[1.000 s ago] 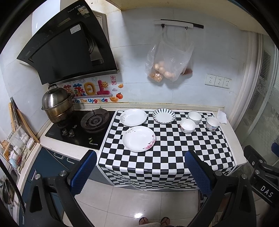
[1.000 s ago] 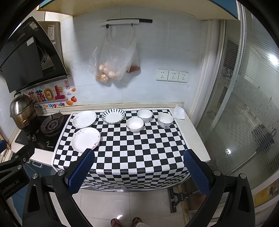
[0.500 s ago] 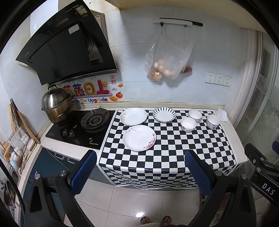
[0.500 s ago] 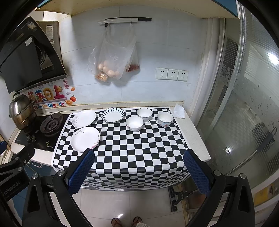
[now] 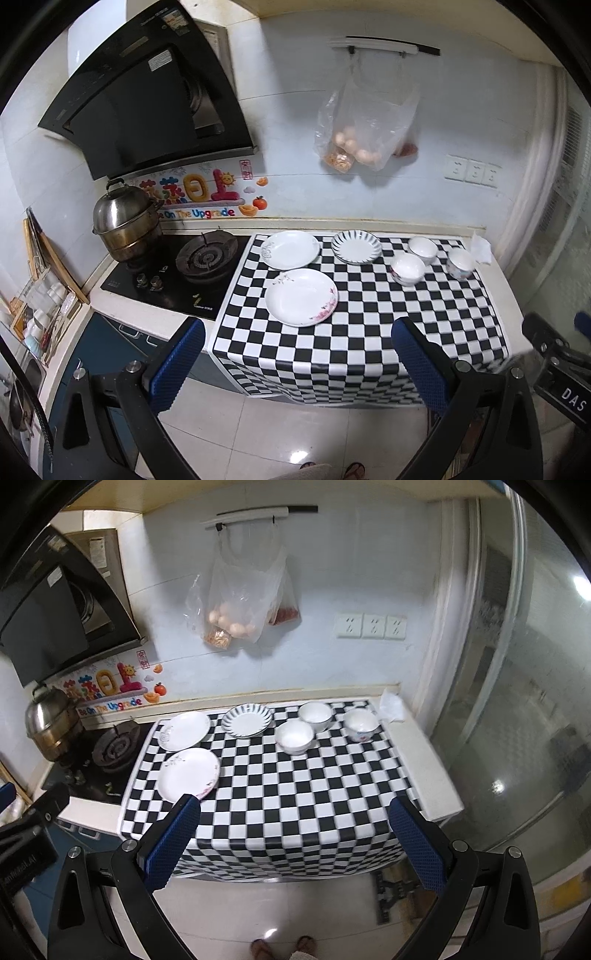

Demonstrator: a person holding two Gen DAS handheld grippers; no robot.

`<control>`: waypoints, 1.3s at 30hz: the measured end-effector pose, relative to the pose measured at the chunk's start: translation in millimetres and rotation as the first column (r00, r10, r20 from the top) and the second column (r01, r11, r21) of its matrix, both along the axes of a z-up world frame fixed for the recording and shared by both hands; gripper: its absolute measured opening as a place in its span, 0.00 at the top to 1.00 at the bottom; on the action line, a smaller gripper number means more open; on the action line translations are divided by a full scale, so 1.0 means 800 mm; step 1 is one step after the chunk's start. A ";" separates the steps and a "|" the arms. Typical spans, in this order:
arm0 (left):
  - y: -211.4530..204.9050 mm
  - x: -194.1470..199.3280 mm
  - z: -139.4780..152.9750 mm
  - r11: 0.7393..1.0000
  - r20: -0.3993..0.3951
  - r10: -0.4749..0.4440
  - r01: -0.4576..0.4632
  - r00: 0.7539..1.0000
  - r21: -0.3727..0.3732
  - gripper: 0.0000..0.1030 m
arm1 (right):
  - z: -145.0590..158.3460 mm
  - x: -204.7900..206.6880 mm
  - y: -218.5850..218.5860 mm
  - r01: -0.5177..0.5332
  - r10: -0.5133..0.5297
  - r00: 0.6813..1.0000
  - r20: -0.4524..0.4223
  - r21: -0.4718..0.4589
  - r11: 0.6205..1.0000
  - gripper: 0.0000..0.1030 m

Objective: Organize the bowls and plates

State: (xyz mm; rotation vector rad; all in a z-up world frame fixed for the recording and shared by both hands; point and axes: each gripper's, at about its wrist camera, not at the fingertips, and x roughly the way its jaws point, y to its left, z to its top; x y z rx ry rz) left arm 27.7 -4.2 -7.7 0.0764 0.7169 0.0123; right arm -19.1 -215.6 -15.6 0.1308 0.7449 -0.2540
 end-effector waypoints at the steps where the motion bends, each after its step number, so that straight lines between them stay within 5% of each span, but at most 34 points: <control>1: 0.002 0.012 -0.004 1.000 -0.002 0.018 -0.018 1.000 0.005 0.00 | -0.008 0.012 -0.006 -0.012 0.012 1.000 -0.012 0.030 0.999 0.00; 9: 0.038 0.124 -0.063 0.989 -0.112 0.145 -0.144 0.983 0.014 0.00 | -0.089 0.129 -0.033 -0.141 0.163 0.979 -0.119 0.172 0.975 0.00; 14: 0.069 0.219 -0.140 0.986 -0.287 0.165 -0.161 0.944 0.036 0.01 | -0.152 0.240 -0.018 -0.188 0.231 0.952 -0.200 0.211 0.959 0.00; 18: 0.092 0.290 -0.200 0.988 -0.375 0.149 -0.148 0.915 0.033 0.12 | -0.207 0.327 0.010 -0.217 0.291 0.918 -0.270 0.272 0.937 0.00; 21: 0.112 0.347 -0.249 0.993 -0.454 0.103 -0.119 0.885 -0.007 0.23 | -0.255 0.394 0.037 -0.221 0.323 0.889 -0.325 0.312 0.924 0.00; 27: 0.144 0.450 -0.351 0.997 -0.589 0.005 -0.046 0.808 -0.055 0.28 | -0.375 0.517 0.078 -0.151 0.353 0.821 -0.449 0.425 0.892 0.00; 39: 0.164 0.536 -0.479 0.991 -0.742 -0.127 0.046 0.658 -0.129 0.46 | -0.528 0.593 0.083 0.055 0.336 0.734 -0.590 0.546 0.836 0.12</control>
